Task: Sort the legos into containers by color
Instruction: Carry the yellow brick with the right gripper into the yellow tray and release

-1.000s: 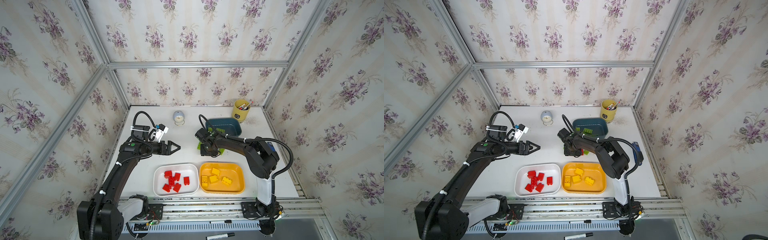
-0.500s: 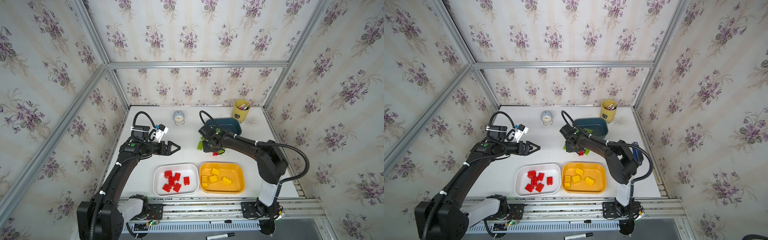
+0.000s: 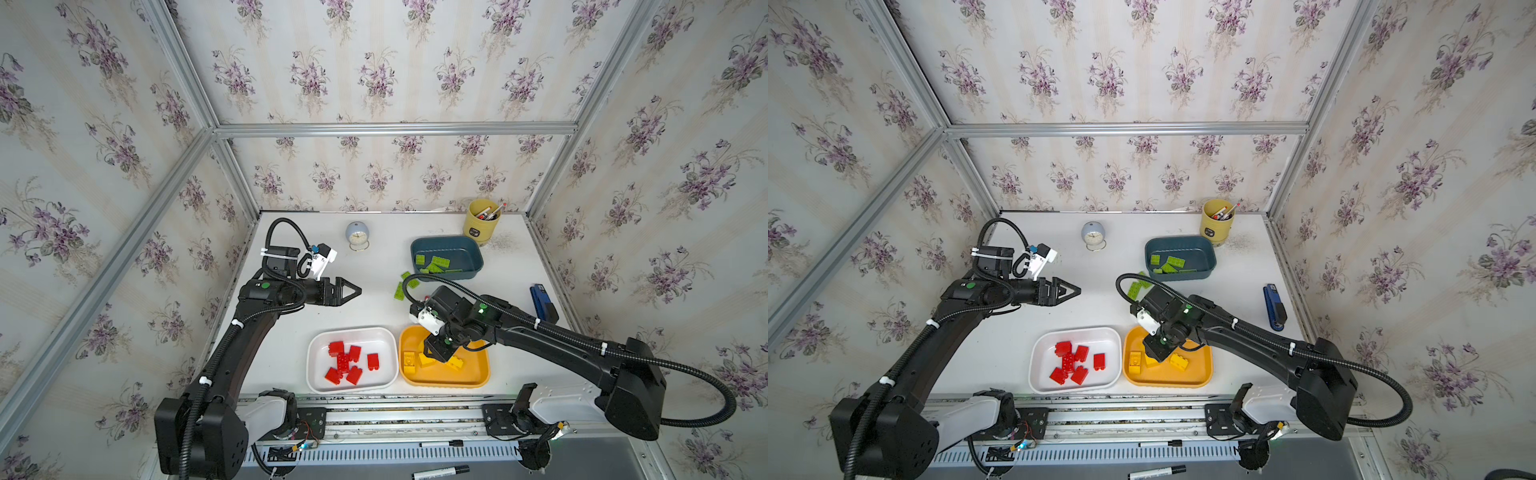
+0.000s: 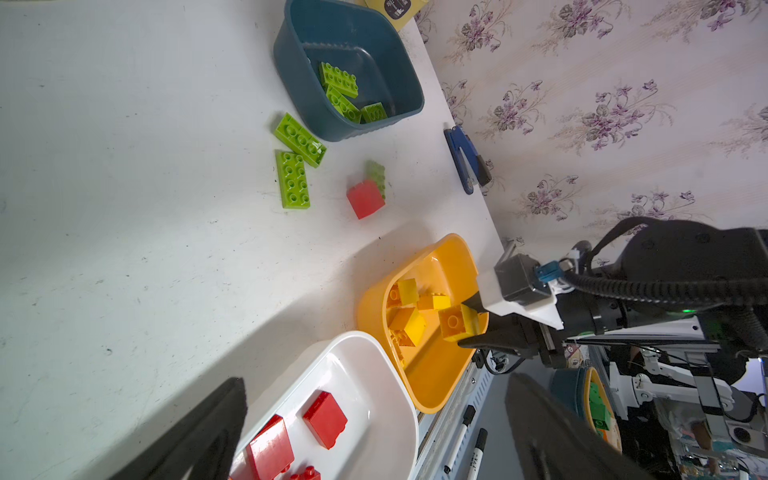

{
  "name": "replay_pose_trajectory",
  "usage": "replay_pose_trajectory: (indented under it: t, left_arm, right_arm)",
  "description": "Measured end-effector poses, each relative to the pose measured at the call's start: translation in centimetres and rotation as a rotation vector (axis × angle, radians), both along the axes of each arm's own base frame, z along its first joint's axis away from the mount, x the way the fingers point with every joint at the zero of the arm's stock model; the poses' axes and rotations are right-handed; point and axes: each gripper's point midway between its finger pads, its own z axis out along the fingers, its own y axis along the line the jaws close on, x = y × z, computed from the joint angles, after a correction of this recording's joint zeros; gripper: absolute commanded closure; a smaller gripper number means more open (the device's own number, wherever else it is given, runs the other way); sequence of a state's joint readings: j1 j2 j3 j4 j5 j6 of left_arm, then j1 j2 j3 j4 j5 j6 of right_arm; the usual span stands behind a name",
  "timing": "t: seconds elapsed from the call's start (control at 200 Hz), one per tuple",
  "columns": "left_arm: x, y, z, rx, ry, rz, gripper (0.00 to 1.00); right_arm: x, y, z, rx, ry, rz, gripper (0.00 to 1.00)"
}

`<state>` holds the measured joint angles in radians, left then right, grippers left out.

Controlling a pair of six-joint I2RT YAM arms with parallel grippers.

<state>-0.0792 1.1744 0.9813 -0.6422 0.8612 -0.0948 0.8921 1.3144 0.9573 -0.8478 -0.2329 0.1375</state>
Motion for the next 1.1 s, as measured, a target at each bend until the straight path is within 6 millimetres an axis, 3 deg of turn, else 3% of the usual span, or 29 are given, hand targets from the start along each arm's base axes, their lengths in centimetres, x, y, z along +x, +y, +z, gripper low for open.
replay_pose_trajectory:
  t: [0.145, 0.27, 0.38, 0.46, 0.625, 0.84, 1.005, 1.104]
  left_arm:
    - [0.0, 0.0, 0.0, 0.0, 0.0, 0.0, 0.01]
    - [0.0, 0.0, 0.0, 0.0, 0.0, 0.0, 0.01]
    - [0.0, 0.0, 0.1, 0.0, -0.003, 0.0, 0.01]
    - [0.0, 0.0, 0.2, 0.0, -0.006, 0.0, 0.01]
    - [0.1, 0.0, 0.4, -0.001, -0.011, 0.001, 0.01]
    - [0.0, 0.2, 0.8, 0.001, -0.023, 0.009, 0.01]
    - [-0.1, 0.5, 1.0, 0.001, -0.028, 0.017, 0.01]
    - [-0.1, 0.7, 0.9, 0.002, -0.02, 0.024, 0.01]
  right_arm:
    - [-2.4, 0.8, -0.9, -0.013, 0.101, 0.066, 0.64]
    - [-2.8, 0.6, -1.5, -0.037, 0.135, 0.068, 0.41]
    - [-2.2, 0.9, 0.0, -0.019, 0.114, 0.064, 0.36]
    - [0.6, 1.5, 2.2, 0.043, 0.063, 0.006, 0.25]
    - [7.7, 1.9, 4.0, 0.131, 0.012, -0.247, 0.29]
    - [15.4, 5.6, 2.7, 0.146, 0.028, -0.576, 0.31]
    - [19.8, 6.8, 0.7, 0.055, -0.021, -0.781, 0.29]
    - [21.5, 7.2, -1.1, -0.005, -0.046, -0.862, 0.28]
